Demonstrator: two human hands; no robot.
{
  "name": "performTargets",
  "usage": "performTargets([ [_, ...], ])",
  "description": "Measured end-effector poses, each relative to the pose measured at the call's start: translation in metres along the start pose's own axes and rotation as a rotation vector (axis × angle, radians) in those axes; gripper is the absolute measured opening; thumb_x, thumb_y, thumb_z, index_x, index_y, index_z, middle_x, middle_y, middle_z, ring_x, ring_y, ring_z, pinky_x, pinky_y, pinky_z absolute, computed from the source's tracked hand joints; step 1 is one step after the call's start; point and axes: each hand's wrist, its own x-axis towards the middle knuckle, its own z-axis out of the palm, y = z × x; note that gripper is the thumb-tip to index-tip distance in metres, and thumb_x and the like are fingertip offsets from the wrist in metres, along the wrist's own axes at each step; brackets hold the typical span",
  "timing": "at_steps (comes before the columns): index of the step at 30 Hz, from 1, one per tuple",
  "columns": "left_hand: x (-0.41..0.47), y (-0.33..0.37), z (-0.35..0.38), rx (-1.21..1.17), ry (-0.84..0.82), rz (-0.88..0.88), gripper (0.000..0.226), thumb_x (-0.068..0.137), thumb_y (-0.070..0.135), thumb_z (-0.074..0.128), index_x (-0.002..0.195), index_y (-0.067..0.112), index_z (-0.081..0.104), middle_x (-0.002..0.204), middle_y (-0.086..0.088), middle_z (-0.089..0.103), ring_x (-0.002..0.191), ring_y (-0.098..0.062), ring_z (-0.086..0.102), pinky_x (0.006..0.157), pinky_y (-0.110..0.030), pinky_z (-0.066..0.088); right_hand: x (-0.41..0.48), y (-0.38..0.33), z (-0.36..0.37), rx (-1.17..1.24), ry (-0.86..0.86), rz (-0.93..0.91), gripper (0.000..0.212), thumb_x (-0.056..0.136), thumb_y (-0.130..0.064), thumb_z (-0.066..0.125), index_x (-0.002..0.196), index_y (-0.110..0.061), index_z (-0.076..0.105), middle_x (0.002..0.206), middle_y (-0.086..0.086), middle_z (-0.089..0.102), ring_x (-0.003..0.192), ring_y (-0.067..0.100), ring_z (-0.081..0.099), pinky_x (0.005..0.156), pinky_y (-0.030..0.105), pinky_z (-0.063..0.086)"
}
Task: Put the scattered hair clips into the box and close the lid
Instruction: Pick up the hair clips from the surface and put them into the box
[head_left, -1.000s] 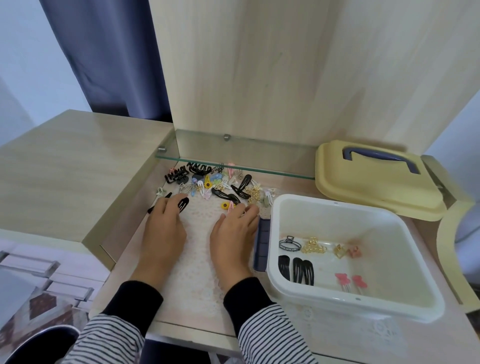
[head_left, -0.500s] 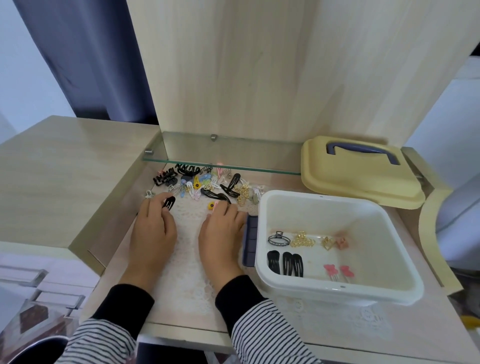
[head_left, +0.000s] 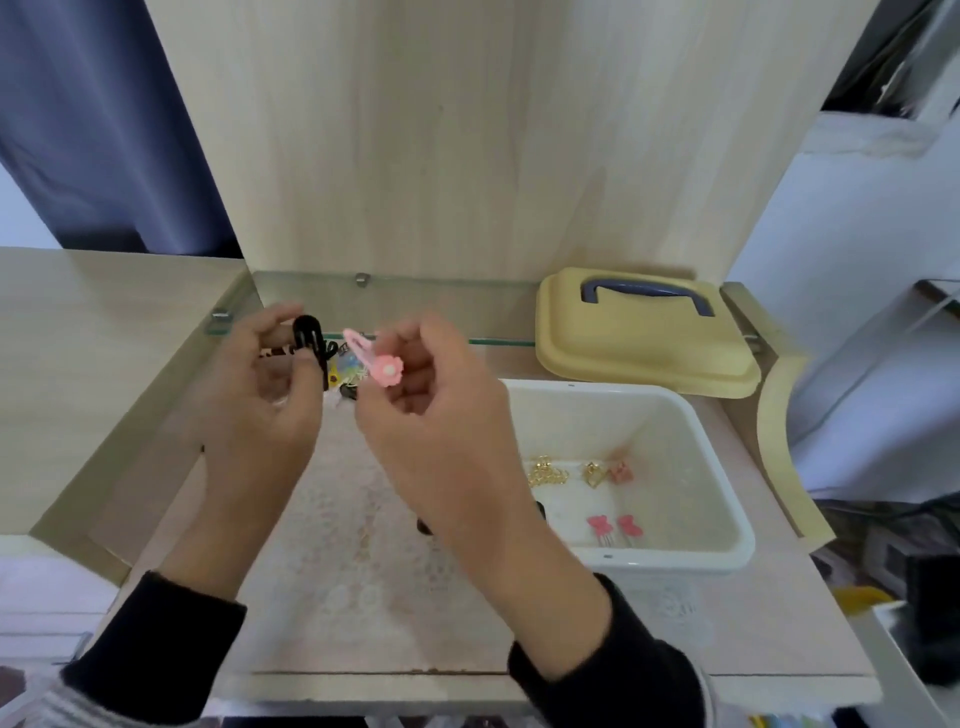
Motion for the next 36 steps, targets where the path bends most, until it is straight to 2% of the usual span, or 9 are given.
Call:
performTargets([
  [3,0.003,0.032,0.014,-0.122,-0.131,-0.041,0.034,0.093,-0.004,0.051,0.121,0.015,0.059,0.101,-0.007,0.064,0.077,-0.019,0.067,0.068,-0.019,0.053,0.017,-0.011,-0.056,0.025,0.026,0.071,0.008,0.083,-0.007,0.068,0.083,-0.007,0.060,0.073,-0.002,0.060,0.060,0.006,0.050,0.052,0.018,0.043],
  [6,0.002,0.054,0.031,-0.210,-0.257,-0.126,0.038,0.091,-0.005,0.053,0.107,0.028,0.064,0.095,0.001,0.065,0.071,-0.009,0.069,0.071,-0.023,0.058,0.036,-0.004,-0.106,-0.148,0.016,0.144,0.019,0.080,-0.022,0.075,0.082,-0.009,0.062,0.073,0.003,0.062,0.062,0.012,0.056,0.066,0.036,0.053],
  [9,0.001,0.068,0.051,-0.222,-0.433,-0.215,0.035,0.089,-0.004,0.057,0.100,0.028,0.066,0.088,0.003,0.066,0.070,-0.011,0.071,0.072,-0.026,0.059,0.049,0.009,-0.145,-0.348,-0.199,0.247,0.024,0.077,-0.025,0.076,0.086,-0.008,0.063,0.073,0.006,0.064,0.063,0.014,0.059,0.073,0.042,0.054],
  [13,-0.001,0.073,0.074,-0.090,-0.666,-0.261,0.025,0.088,0.009,0.063,0.096,0.032,0.067,0.087,0.004,0.068,0.080,-0.017,0.071,0.085,-0.041,0.057,0.056,0.026,-0.168,-0.596,-0.454,0.341,0.010,0.081,-0.017,0.072,0.087,-0.011,0.066,0.078,0.005,0.069,0.066,0.015,0.063,0.074,0.034,0.056],
  [16,-0.003,0.072,0.091,0.025,-0.814,-0.248,0.016,0.085,0.019,0.067,0.090,0.034,0.065,0.085,0.005,0.070,0.079,-0.018,0.071,0.084,-0.045,0.056,0.058,0.041,-0.174,-0.795,-0.617,0.357,0.004,0.082,-0.017,0.070,0.087,-0.016,0.070,0.078,-0.001,0.071,0.072,0.016,0.068,0.071,0.027,0.055],
  [20,-0.009,0.062,0.109,0.211,-1.029,-0.282,0.010,0.086,0.020,0.068,0.091,0.026,0.063,0.083,0.004,0.070,0.068,-0.007,0.068,0.079,-0.039,0.057,0.056,0.057,-0.174,-0.979,-0.803,0.354,0.011,0.085,-0.017,0.065,0.089,-0.025,0.072,0.085,-0.012,0.068,0.081,0.009,0.063,0.067,0.017,0.046],
  [23,-0.014,0.052,0.122,0.282,-1.150,-0.341,0.010,0.086,0.012,0.066,0.089,0.019,0.061,0.081,-0.001,0.069,0.072,-0.015,0.071,0.076,-0.040,0.059,0.056,0.066,-0.172,-1.079,-0.927,0.355,0.022,0.085,-0.011,0.061,0.094,-0.027,0.074,0.081,-0.016,0.063,0.082,0.007,0.059,0.069,0.019,0.046],
  [25,-0.017,0.046,0.129,0.311,-1.232,-0.393,0.010,0.089,0.006,0.063,0.091,0.015,0.058,0.081,-0.004,0.065,0.069,-0.016,0.070,0.066,-0.029,0.059,0.055,0.070,-0.171,-1.152,-0.989,0.349,0.027,0.084,-0.009,0.060,0.097,-0.028,0.074,0.078,-0.019,0.059,0.082,0.007,0.057,0.073,0.022,0.048],
  [36,-0.028,0.039,0.153,0.452,-1.518,-0.372,0.019,0.091,0.003,0.058,0.086,0.021,0.053,0.100,-0.014,0.068,0.077,-0.020,0.069,0.073,-0.025,0.058,0.050,0.087,-0.164,-1.154,-1.081,0.378,0.029,0.075,0.008,0.059,0.089,-0.013,0.073,0.085,0.002,0.069,0.088,0.024,0.067,0.071,0.030,0.052],
])
